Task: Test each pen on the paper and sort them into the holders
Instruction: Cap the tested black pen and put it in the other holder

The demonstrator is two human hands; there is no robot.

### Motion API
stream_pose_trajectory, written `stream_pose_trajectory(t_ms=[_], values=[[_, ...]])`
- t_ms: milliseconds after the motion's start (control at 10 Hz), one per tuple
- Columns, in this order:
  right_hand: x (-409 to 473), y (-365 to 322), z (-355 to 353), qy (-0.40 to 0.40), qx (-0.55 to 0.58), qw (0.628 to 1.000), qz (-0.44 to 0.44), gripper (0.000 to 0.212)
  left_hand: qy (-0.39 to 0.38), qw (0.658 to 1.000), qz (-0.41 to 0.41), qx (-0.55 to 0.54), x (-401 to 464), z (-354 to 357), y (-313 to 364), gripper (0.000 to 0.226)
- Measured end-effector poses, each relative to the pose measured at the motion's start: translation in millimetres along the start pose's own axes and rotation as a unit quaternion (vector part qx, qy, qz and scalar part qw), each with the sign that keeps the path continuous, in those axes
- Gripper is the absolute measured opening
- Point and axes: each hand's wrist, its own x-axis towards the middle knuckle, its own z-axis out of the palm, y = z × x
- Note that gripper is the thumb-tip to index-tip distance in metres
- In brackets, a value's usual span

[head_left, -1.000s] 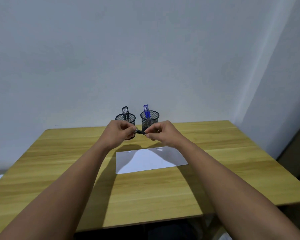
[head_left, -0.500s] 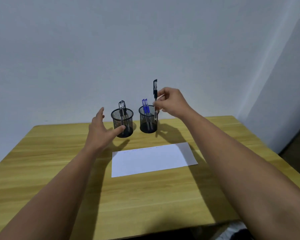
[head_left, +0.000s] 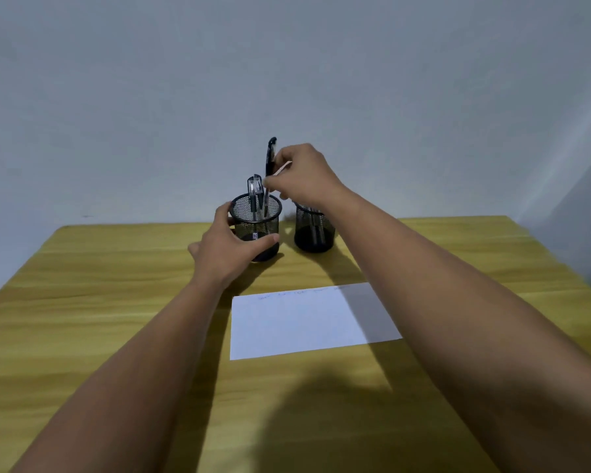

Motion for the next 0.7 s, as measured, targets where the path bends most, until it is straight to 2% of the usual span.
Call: stream_pose_trajectory(t_ms=[100, 200, 300, 500, 600, 700], values=[[3.3, 3.9, 9.8, -0.035, -0.038, 0.999, 0.013, 0.024, 0.013, 1.0, 0.003, 0.002, 2.6, 3.1, -4.6, 0.073], [4.2, 7.9, 16.3, -0.048, -0.052, 0.997, 0.023, 0.017, 0.021, 1.0, 0.005, -0.007, 4.1, 5.1, -9.3, 0.07], [3.7, 11.0, 17.8, -0.047, -0.04, 0.998, 0.025, 0.012, 0.017, 1.0, 0.004, -0.009, 3.8, 5.1, -11.0, 0.071], [2.0, 10.6, 16.6, -0.021, -0.039, 0.999, 0.032, 0.022, 0.003, 1.0, -0.006, -0.008, 1.3, 1.3, -6.5, 0.071], [-3.7, 9.3, 10.7, -0.006, -0.038, 0.999, 0.027, 0.026, -0.021, 1.0, -0.016, -0.008, -3.6, -3.4, -2.3, 0.076], [-12.8, 4.3, -3.4, 0.025, -0.024, 0.999, 0.023, 0.027, -0.014, 1.0, -0.017, -0.001, -12.5, -13.1, 3.2, 0.088]])
